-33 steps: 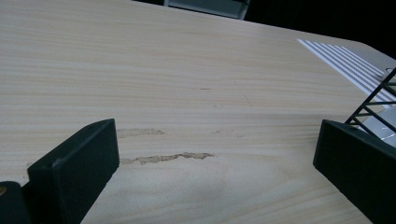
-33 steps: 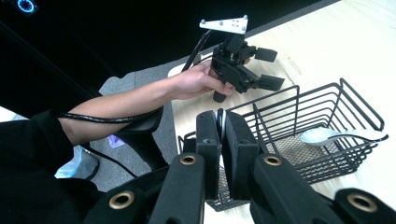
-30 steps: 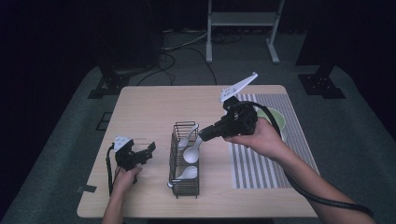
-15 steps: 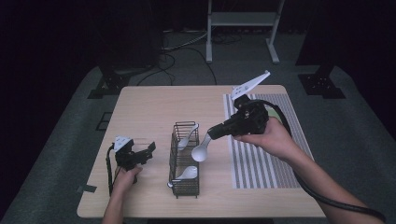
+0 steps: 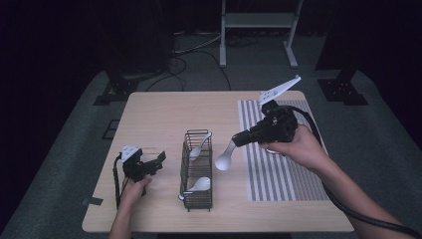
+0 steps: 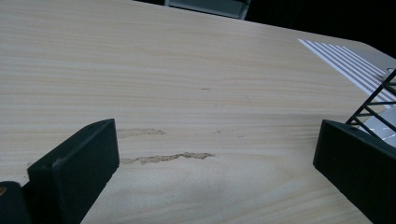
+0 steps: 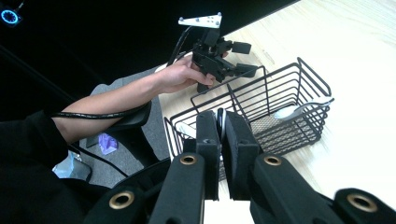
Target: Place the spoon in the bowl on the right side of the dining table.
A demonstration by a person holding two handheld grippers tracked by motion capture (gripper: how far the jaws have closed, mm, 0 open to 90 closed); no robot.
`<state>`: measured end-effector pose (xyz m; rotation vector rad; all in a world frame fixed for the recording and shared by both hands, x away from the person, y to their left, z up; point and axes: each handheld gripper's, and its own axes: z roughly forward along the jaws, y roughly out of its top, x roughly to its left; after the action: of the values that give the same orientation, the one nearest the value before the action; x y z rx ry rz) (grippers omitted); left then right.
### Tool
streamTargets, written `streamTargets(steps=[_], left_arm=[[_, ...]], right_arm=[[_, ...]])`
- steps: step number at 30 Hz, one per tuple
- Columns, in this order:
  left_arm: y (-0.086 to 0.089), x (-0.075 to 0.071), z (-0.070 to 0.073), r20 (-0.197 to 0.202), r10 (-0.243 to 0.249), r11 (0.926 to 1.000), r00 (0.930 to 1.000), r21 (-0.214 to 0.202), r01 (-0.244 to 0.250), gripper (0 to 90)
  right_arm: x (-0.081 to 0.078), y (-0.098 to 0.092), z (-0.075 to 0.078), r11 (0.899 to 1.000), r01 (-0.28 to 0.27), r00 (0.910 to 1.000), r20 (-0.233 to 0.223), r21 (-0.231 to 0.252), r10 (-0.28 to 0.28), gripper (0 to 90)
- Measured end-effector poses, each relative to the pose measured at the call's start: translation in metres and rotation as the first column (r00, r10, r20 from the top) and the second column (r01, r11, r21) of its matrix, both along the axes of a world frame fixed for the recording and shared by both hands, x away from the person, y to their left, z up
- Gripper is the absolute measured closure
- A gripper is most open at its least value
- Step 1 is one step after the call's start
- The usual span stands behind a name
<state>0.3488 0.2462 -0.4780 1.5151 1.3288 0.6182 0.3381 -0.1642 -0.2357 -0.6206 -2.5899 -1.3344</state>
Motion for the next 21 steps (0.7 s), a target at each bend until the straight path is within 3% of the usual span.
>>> streamTargets(steps=[21], left_arm=[[0.000, 0.000, 0.000, 0.003, 0.001, 1.0000, 1.0000, 0.001, -0.001, 0.0]], right_arm=[[0.015, -0.037, -0.026, 0.994, 0.111, 0.9928, -0.044, 0.002, -0.111, 85.2]])
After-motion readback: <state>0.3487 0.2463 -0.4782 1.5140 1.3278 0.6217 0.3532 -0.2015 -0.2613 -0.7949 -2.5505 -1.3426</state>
